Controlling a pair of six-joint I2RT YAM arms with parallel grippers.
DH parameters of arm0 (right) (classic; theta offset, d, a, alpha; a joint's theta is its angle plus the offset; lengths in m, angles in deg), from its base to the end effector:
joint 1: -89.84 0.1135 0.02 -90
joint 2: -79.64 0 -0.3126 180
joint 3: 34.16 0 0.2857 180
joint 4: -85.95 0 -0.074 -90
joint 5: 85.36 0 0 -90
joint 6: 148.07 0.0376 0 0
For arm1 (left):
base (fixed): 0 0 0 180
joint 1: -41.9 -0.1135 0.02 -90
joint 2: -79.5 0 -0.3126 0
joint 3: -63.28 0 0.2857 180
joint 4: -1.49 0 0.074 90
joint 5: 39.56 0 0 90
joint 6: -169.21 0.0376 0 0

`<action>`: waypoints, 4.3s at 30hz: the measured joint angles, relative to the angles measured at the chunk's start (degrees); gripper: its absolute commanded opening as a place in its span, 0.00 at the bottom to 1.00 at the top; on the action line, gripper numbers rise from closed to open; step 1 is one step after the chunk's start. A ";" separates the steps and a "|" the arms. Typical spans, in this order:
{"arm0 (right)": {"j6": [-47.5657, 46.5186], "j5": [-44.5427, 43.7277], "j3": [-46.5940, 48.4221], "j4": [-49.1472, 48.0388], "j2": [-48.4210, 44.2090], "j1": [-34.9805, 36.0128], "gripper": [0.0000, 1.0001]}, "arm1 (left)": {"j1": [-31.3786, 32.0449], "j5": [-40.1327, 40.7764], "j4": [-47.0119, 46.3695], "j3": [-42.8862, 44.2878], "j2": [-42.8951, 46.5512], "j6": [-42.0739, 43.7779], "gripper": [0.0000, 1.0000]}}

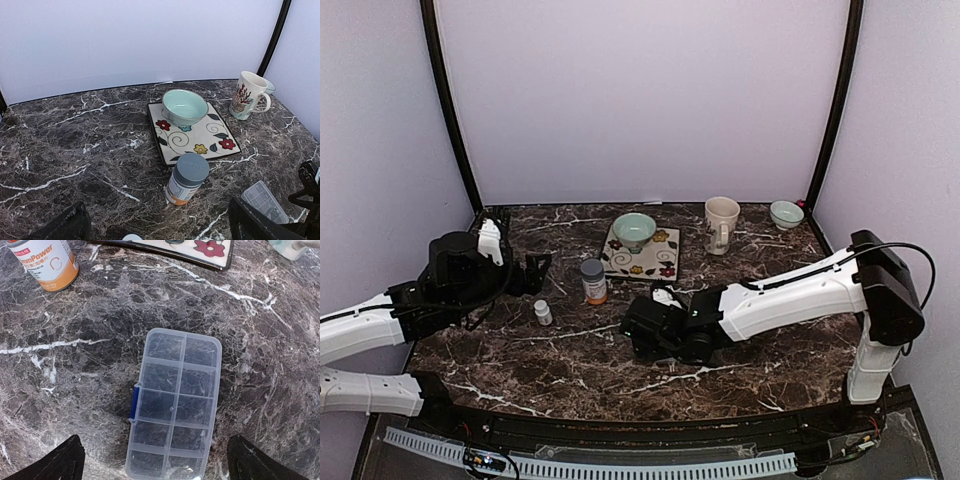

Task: Sort the pills into containers
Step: Pick up the pill container from the center of the board, then pass from the right arm to the left

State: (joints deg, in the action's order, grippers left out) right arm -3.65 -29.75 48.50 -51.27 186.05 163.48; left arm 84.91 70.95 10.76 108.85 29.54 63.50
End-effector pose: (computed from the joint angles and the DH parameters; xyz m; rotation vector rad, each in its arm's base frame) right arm 0.1363 0.3890 0.2020 -0.2515 2.4203 0.1244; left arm 0.1625 -0.1335 0.3052 0.1755 1.8040 -0.4086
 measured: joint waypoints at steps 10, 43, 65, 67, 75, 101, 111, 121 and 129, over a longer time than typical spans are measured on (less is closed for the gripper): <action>2.95 3.04 -5.01 -0.24 -0.02 -0.11 0.95 | 0.02 -0.63 -0.02 -0.31 -0.24 -1.57 0.99; -15.74 11.39 -14.45 -10.21 -9.73 -3.45 0.29 | 0.02 -14.53 2.97 7.10 -10.38 -6.08 0.99; -42.82 16.37 -14.86 -14.71 -29.92 -0.50 0.32 | -7.43 -57.16 7.96 21.90 -21.92 -19.34 0.94; -44.26 16.83 -14.86 -15.52 -30.25 -0.50 0.32 | -7.43 -59.69 7.96 21.90 -22.60 -19.93 0.93; -48.48 18.82 -14.58 -16.94 -29.81 -0.50 0.33 | -7.43 -65.24 10.08 24.61 -26.97 -20.13 0.89; -57.02 21.27 -6.40 -16.79 -22.88 -0.81 0.35 | -7.65 -75.43 10.73 24.85 -29.05 -20.61 0.17; -60.06 22.21 -4.66 -14.47 -22.05 -2.49 0.49 | -8.04 -75.58 7.91 23.43 -29.05 -22.60 0.00; -60.85 19.65 -4.52 -15.21 -22.23 -4.07 0.91 | -7.72 -70.29 2.25 22.32 -28.35 -25.44 0.00; -57.83 13.90 -9.81 -20.41 -28.37 -5.20 1.00 | -7.63 -61.07 -2.67 21.77 -27.93 -29.35 0.00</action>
State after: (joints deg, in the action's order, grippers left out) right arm -61.49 -15.85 38.69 -71.69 157.68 158.28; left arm 77.28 9.88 8.10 130.62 1.61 34.15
